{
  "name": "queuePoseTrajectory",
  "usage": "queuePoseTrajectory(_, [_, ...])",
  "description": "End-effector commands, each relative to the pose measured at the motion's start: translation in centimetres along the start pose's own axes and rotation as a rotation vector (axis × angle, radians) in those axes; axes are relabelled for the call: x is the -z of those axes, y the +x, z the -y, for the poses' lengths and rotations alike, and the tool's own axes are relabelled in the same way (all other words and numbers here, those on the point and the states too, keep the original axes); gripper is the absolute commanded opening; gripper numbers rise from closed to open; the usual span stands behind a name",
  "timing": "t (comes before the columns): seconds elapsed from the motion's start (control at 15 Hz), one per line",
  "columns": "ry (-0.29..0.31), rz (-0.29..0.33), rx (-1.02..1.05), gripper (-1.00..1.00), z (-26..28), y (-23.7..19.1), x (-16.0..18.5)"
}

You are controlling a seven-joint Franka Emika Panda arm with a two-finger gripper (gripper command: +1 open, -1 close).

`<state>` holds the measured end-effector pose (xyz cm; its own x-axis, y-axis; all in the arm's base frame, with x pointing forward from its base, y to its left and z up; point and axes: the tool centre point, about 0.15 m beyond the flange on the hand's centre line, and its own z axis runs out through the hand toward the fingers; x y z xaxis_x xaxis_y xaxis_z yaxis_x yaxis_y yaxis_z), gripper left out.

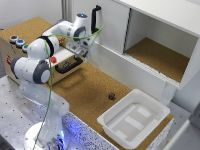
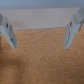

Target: Lift the purple block

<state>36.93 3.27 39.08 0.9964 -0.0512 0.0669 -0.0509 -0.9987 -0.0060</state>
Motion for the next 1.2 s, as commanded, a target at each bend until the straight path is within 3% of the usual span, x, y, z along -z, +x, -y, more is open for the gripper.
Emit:
queuePoseTrajectory(0.0, [0.030, -0.095, -0.066, 1.00, -9.4, 0.0, -4.3])
queuePoseTrajectory(0.53, [-0.002, -0.016, -0.017, 1.00, -17.2, 5.7, -10.0])
queuePoseTrajectory(0.93, [-0.069, 0.043, 0.209, 1.00, -17.2, 8.0, -14.5])
queuePoseTrajectory(1.13, [-0.080, 0.054, 0.217, 1.00, -18.5, 8.1, -15.8])
